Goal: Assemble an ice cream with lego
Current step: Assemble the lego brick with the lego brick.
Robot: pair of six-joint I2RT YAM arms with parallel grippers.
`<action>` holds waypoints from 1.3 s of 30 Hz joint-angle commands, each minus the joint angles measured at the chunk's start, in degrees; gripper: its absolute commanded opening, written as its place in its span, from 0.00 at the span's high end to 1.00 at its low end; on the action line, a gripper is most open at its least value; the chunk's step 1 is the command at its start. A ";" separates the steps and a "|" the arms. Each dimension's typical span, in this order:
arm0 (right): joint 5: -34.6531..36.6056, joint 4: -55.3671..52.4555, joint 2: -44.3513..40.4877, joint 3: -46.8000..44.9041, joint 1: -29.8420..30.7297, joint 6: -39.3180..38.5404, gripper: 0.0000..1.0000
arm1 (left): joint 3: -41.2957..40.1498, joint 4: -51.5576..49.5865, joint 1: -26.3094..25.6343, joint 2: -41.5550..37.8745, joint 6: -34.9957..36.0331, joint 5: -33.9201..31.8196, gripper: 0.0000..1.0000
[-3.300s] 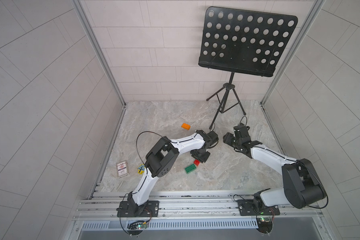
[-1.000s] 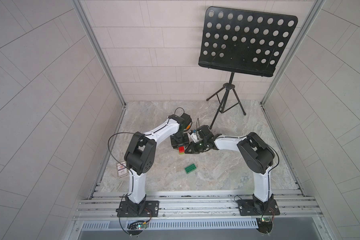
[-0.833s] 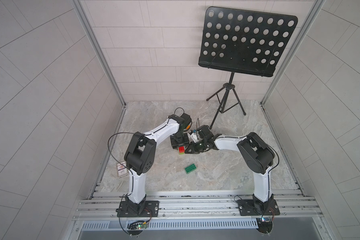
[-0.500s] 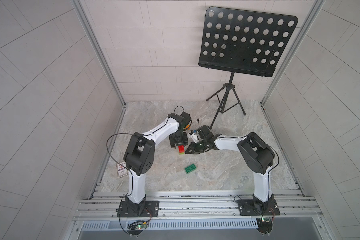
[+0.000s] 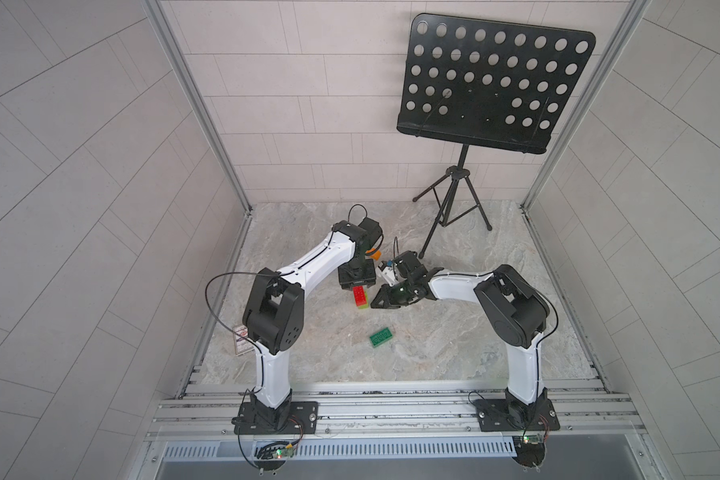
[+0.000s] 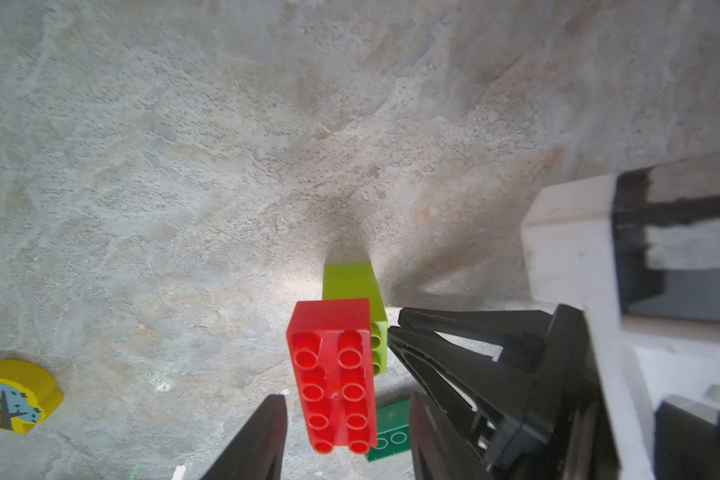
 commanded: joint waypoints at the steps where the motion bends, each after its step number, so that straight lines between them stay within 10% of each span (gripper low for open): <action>1: 0.96 -1.21 -0.28 0.77 0.20 -1.21 0.81 | 0.70 -1.38 0.28 -1.26 1.10 -0.10 0.46; 39: 1.30 -1.96 -0.26 0.94 0.11 -1.48 0.81 | -4.74 2.00 -0.03 0.28 -1.26 1.67 0.56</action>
